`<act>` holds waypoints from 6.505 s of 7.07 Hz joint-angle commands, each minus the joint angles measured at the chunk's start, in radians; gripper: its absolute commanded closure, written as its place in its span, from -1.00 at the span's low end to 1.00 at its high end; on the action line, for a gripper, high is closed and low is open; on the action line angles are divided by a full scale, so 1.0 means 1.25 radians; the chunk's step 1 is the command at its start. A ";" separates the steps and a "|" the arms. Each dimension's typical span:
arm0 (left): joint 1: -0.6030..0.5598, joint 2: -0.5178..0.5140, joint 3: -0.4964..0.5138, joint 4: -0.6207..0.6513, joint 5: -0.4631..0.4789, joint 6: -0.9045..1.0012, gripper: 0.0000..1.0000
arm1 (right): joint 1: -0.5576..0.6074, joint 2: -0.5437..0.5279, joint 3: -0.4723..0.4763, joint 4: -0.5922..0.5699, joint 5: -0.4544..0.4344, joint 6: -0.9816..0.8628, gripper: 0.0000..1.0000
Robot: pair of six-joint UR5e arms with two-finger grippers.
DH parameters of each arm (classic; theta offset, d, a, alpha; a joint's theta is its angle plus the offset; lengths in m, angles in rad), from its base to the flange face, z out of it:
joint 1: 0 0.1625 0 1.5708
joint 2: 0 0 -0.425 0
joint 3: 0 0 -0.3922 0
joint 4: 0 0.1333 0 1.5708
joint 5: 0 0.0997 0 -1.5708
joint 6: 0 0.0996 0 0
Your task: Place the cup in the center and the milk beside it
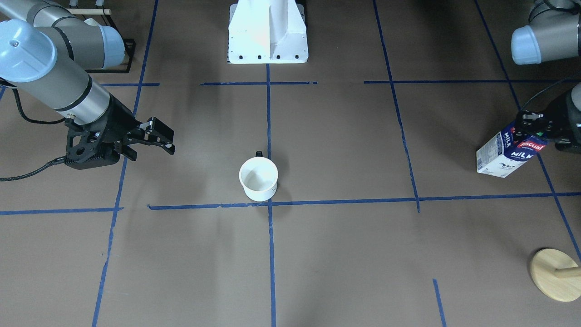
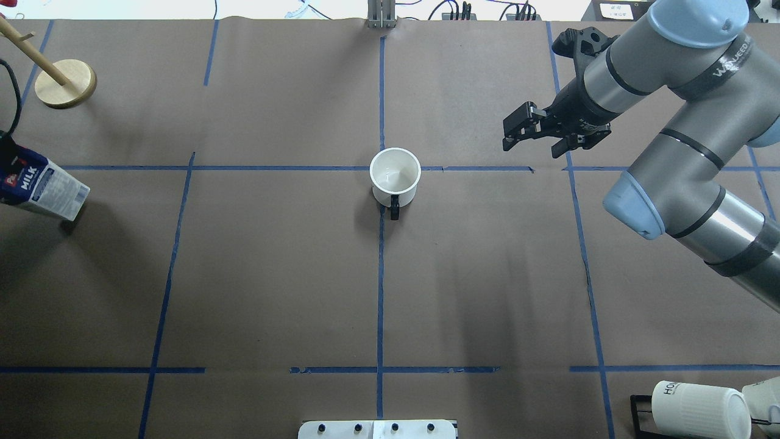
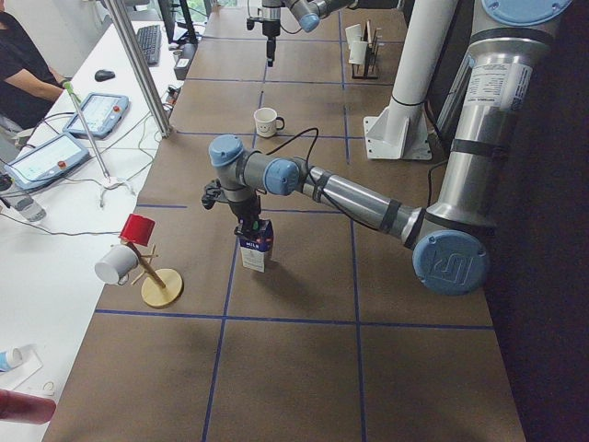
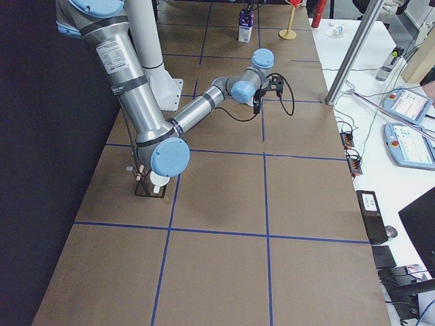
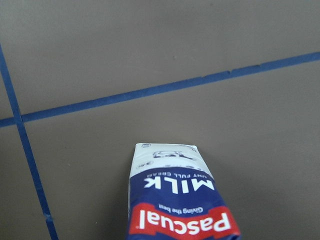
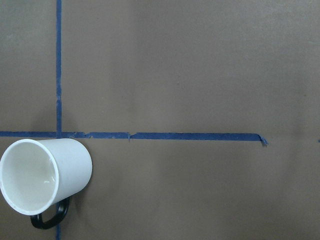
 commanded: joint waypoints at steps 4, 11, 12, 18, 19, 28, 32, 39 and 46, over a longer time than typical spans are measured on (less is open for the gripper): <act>0.245 -0.420 0.074 0.127 -0.002 -0.449 1.00 | 0.004 -0.027 0.021 0.000 0.001 -0.006 -1.00; 0.375 -0.604 0.321 -0.059 0.058 -0.640 0.87 | -0.005 -0.030 0.026 0.000 -0.029 0.001 -1.00; 0.381 -0.620 0.348 -0.081 0.076 -0.666 0.83 | -0.006 -0.030 0.026 0.000 -0.029 0.001 -1.00; 0.329 -0.593 0.257 -0.092 0.094 -0.681 -1.00 | -0.010 -0.030 0.022 0.000 -0.030 0.000 -1.00; 0.299 -0.474 0.079 -0.074 0.091 -0.671 -1.00 | -0.010 -0.032 0.024 0.000 -0.030 0.000 -1.00; -0.171 -0.046 0.056 -0.075 -0.051 0.166 -1.00 | 0.377 -0.176 0.065 -0.217 0.079 -0.547 -1.00; -0.332 -0.030 0.304 -0.071 -0.054 0.464 -1.00 | 0.525 -0.312 0.071 -0.480 0.067 -0.980 -0.99; -0.263 -0.020 0.298 -0.017 -0.055 0.321 -1.00 | 0.490 -0.351 0.060 -0.453 0.071 -0.988 -0.99; -0.211 0.023 0.239 -0.001 -0.046 0.263 -1.00 | 0.474 -0.375 0.069 -0.436 0.072 -0.985 -1.00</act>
